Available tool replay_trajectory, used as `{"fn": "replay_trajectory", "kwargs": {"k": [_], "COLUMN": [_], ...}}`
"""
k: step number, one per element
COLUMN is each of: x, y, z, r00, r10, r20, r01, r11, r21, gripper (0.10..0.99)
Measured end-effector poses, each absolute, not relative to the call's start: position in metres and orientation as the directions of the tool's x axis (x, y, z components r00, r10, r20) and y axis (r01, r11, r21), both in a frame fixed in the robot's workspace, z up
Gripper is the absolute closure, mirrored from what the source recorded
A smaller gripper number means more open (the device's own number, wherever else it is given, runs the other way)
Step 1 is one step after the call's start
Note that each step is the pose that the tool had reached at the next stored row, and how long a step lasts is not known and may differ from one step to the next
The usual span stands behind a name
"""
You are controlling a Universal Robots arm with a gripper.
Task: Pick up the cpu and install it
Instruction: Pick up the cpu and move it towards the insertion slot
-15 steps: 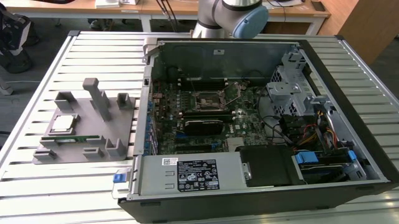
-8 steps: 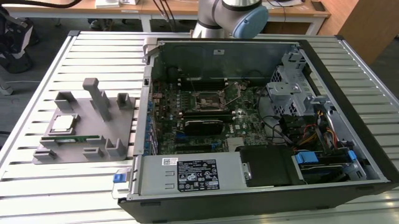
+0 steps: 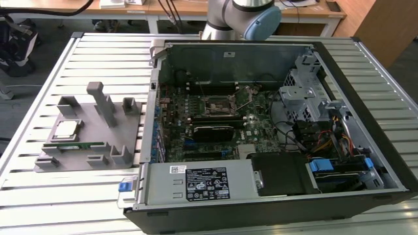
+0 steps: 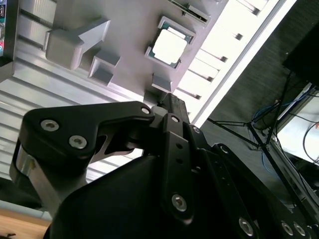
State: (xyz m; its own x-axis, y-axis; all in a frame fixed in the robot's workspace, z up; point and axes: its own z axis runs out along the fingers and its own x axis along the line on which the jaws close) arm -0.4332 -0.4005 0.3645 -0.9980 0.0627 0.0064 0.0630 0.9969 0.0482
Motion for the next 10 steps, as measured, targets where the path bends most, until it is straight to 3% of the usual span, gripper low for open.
{"fn": "replay_trajectory", "kwargs": {"k": [10], "x": [-0.433], "y": [-0.402], "z": [0.352], "r00": [-1.000], "r10": [0.014], "r20": [0.010], "r01": [0.014], "r11": [0.998], "r21": [0.060], "gripper": [0.973]}}
